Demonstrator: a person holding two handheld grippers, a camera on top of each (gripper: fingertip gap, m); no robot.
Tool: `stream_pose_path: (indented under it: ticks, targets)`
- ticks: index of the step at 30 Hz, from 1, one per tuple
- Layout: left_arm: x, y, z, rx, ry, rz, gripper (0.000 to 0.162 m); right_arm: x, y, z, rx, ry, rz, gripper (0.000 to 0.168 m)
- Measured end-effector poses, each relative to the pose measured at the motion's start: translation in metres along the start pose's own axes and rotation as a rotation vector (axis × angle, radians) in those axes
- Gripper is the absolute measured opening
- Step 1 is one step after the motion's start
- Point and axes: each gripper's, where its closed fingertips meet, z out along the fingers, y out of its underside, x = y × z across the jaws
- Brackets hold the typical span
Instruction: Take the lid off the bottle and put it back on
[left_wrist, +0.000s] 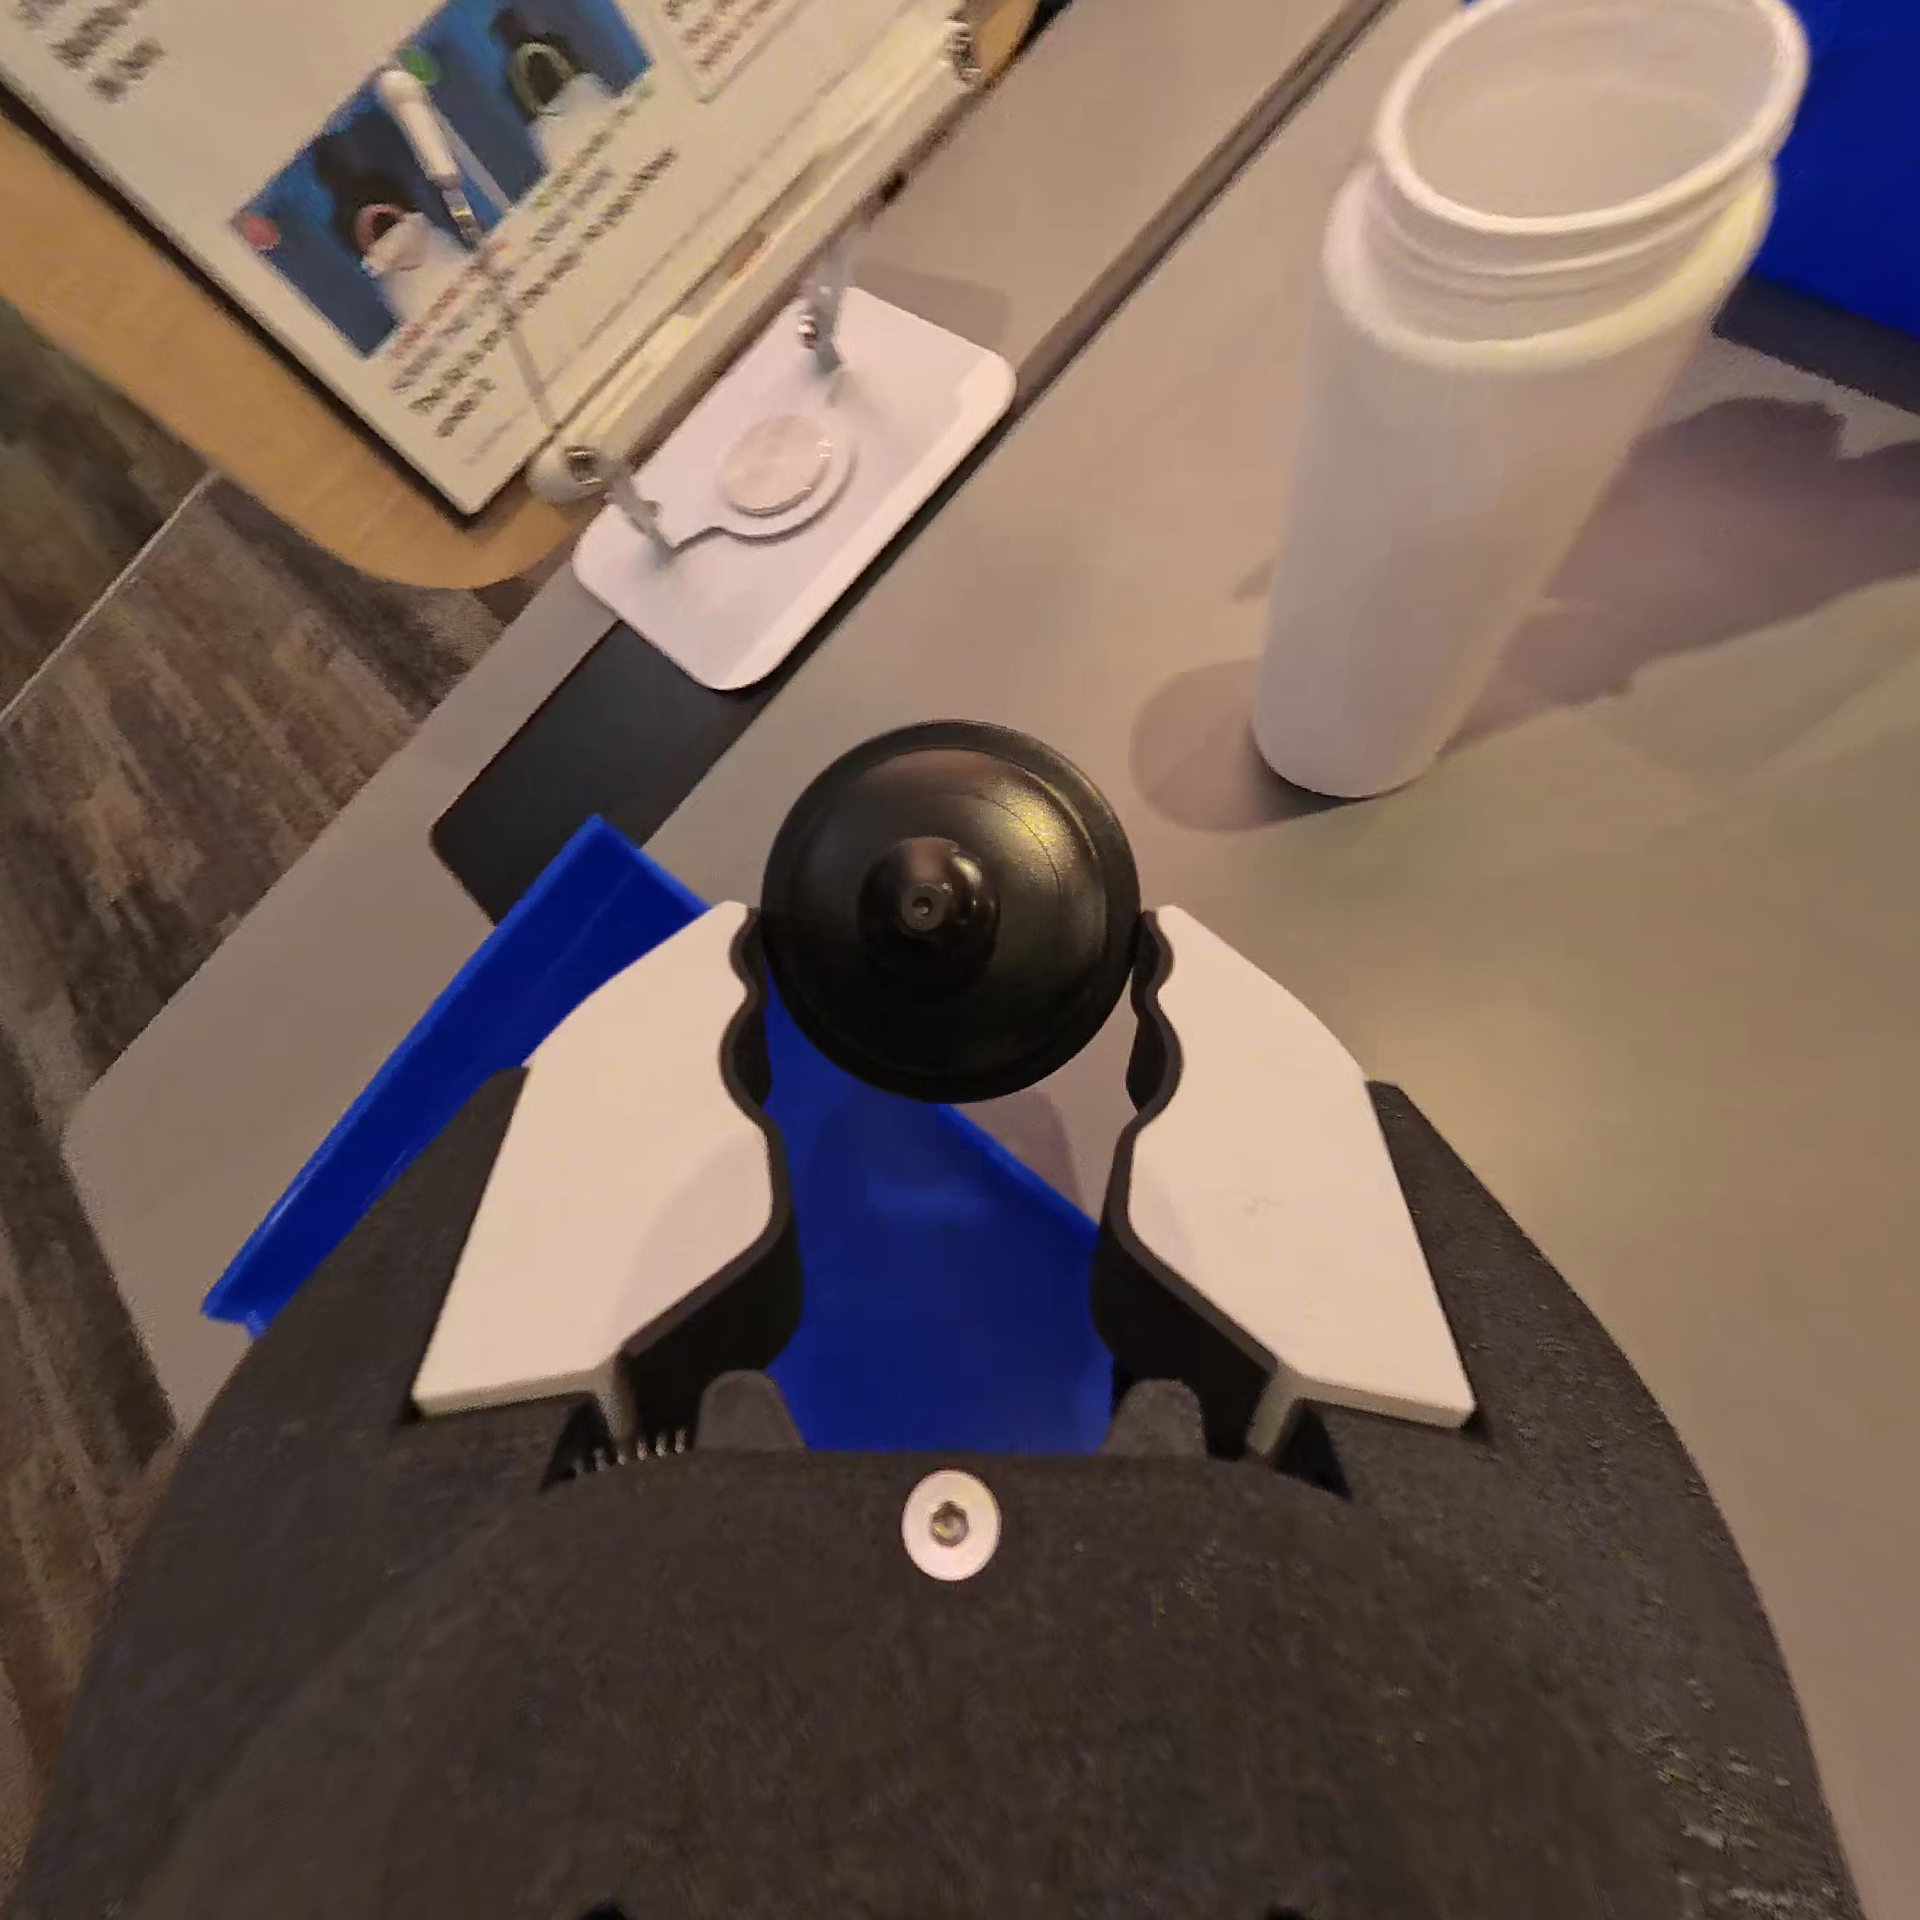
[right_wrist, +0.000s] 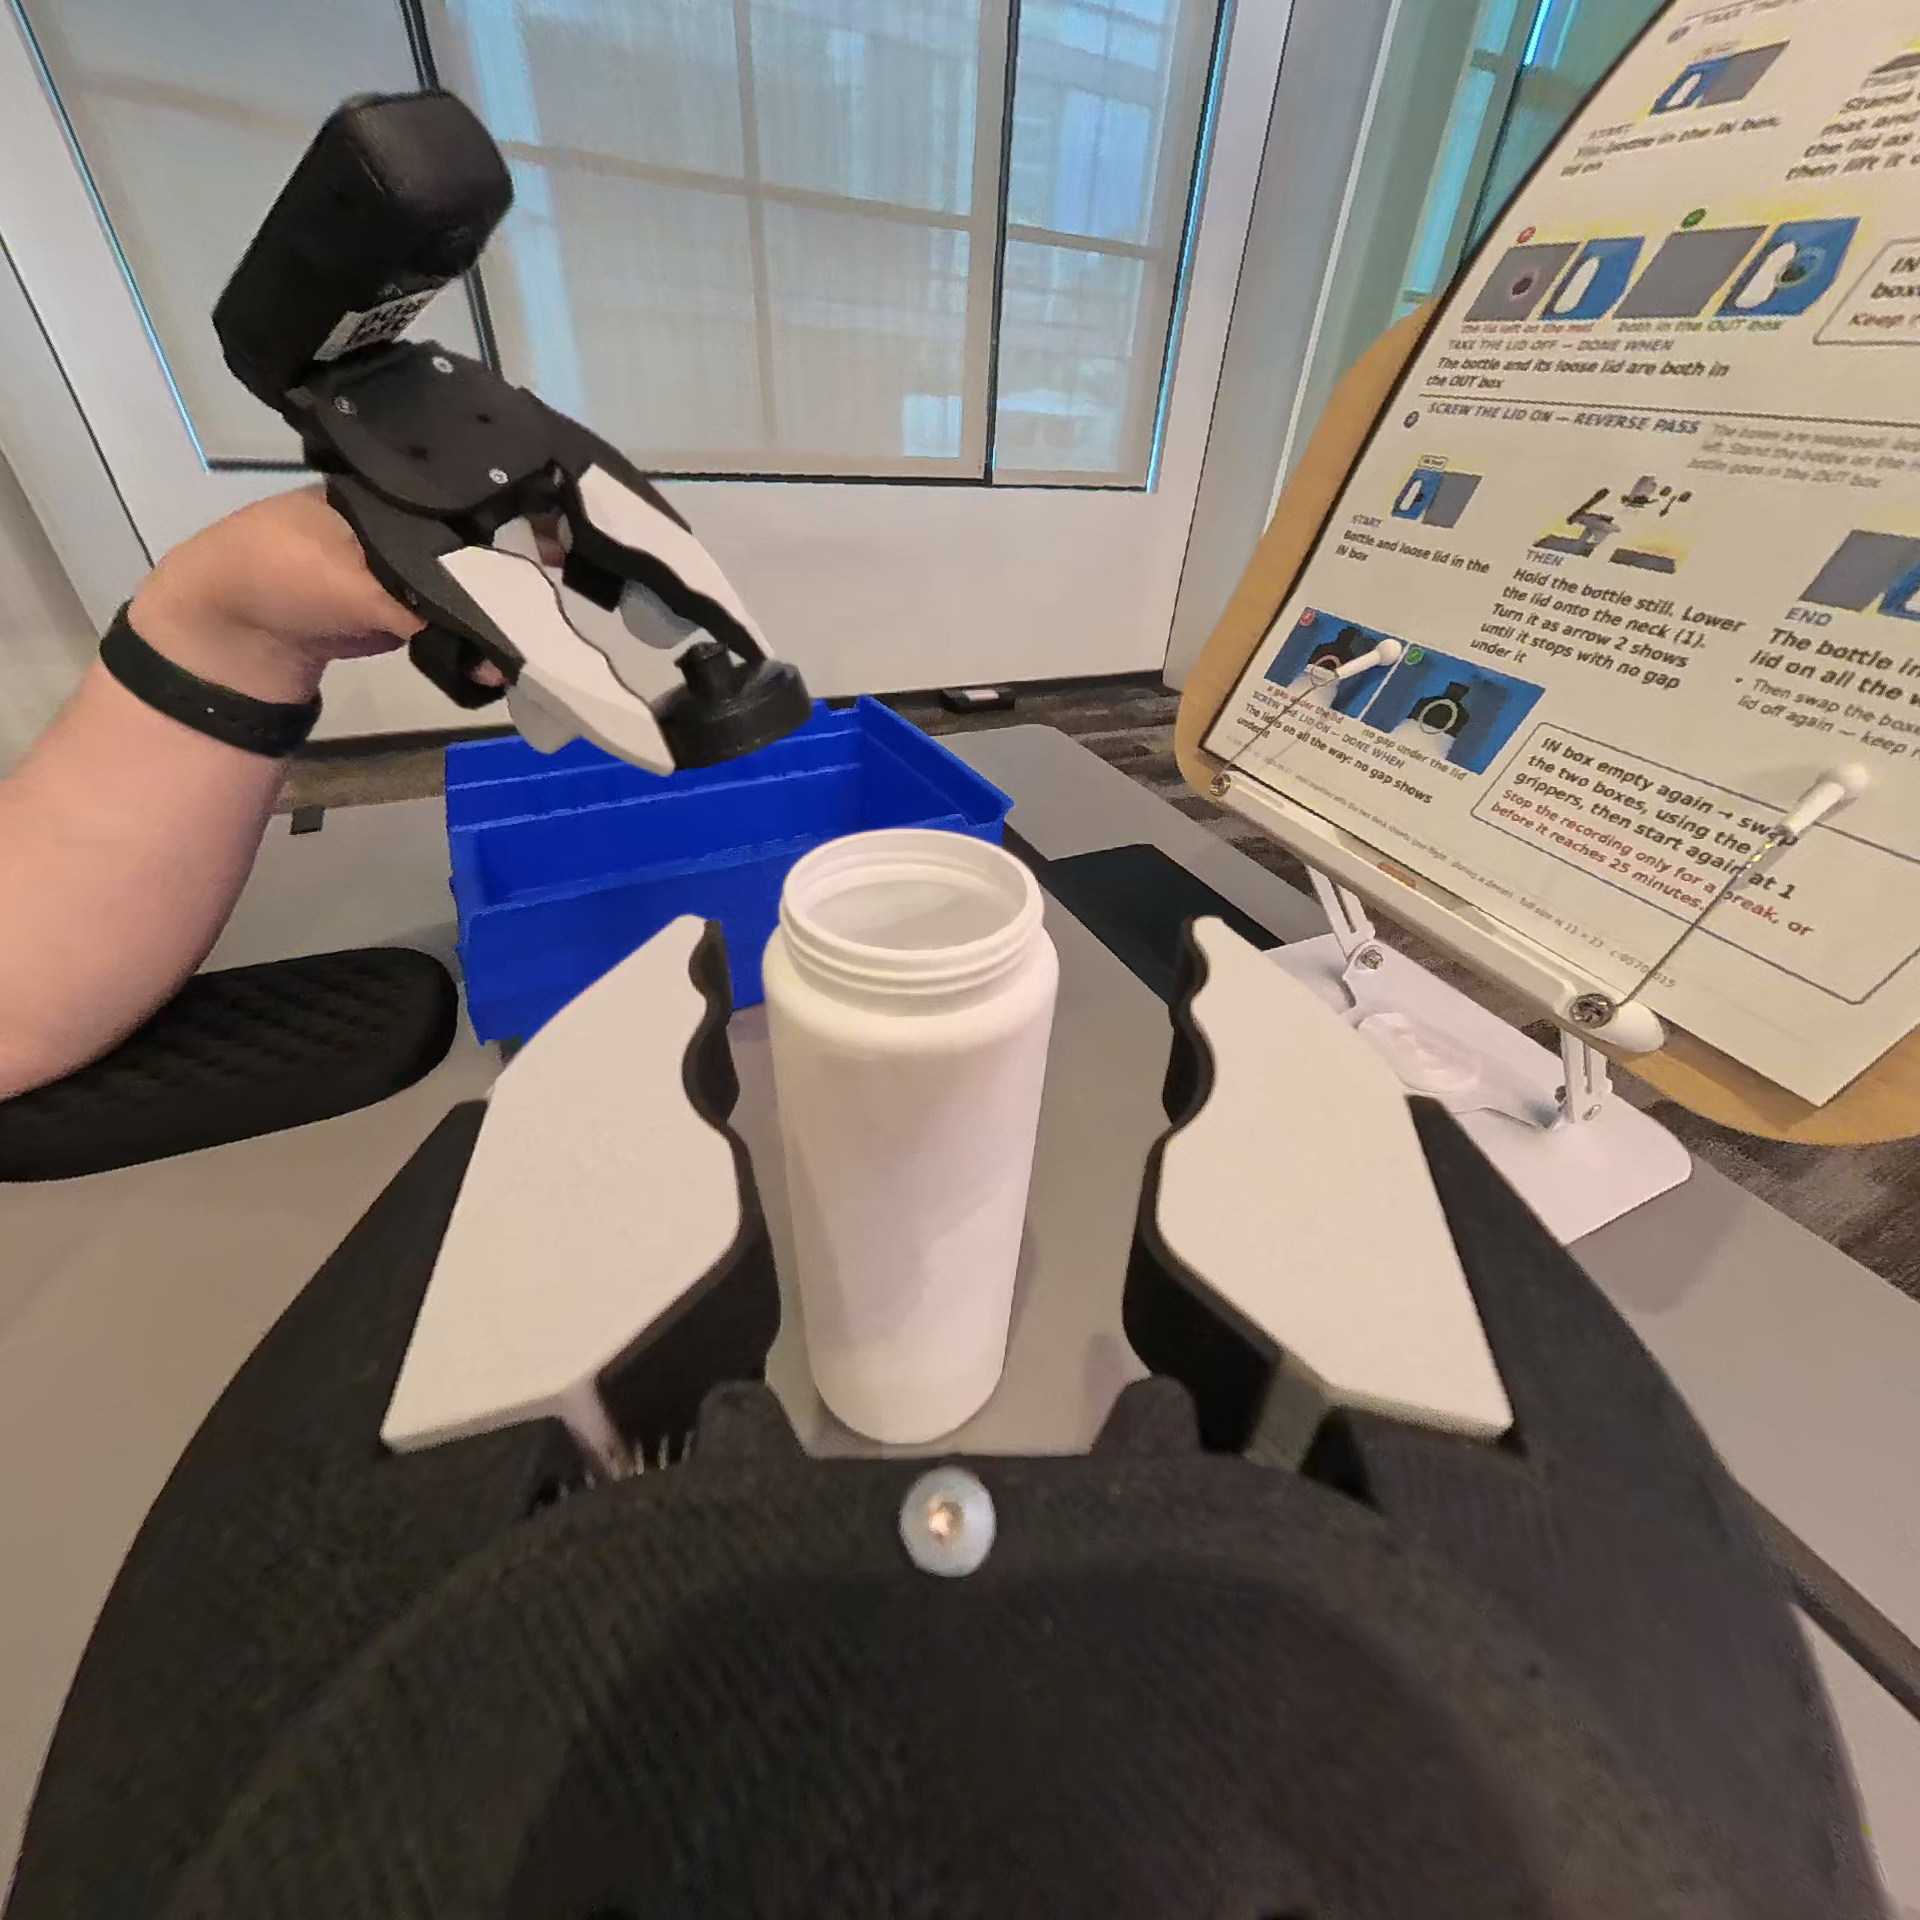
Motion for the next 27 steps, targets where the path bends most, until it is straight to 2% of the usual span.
stream_pose_path:
  ticks: [6,9,14,16,20,24,27]
  targets:
    - [0.089,-0.027,0.008,0.055,0.314,0.092,0.068,-0.008,-0.008,-0.015,-0.096,-0.061,-0.064,0.083]
    - [0.139,-0.033,0.016,0.042,0.424,0.187,0.068,0.002,-0.016,-0.027,-0.087,-0.015,-0.127,0.082]
    - [0.184,-0.039,0.047,0.046,0.382,0.268,0.068,0.016,-0.046,-0.059,0.017,0.016,-0.099,0.081]
    - [0.206,-0.037,0.062,0.043,0.411,0.271,0.068,0.023,-0.053,-0.072,0.032,0.033,-0.094,0.081]
    - [0.243,-0.016,0.095,-0.016,0.464,0.313,0.068,0.026,-0.060,-0.088,0.037,0.025,-0.081,0.081]
    - [0.248,0.006,0.123,-0.070,0.411,0.388,0.068,0.018,-0.056,-0.093,0.007,-0.035,-0.093,0.081]
    - [0.253,0.011,0.130,-0.076,0.453,0.350,0.068,0.010,-0.038,-0.089,-0.085,-0.100,-0.102,0.081]
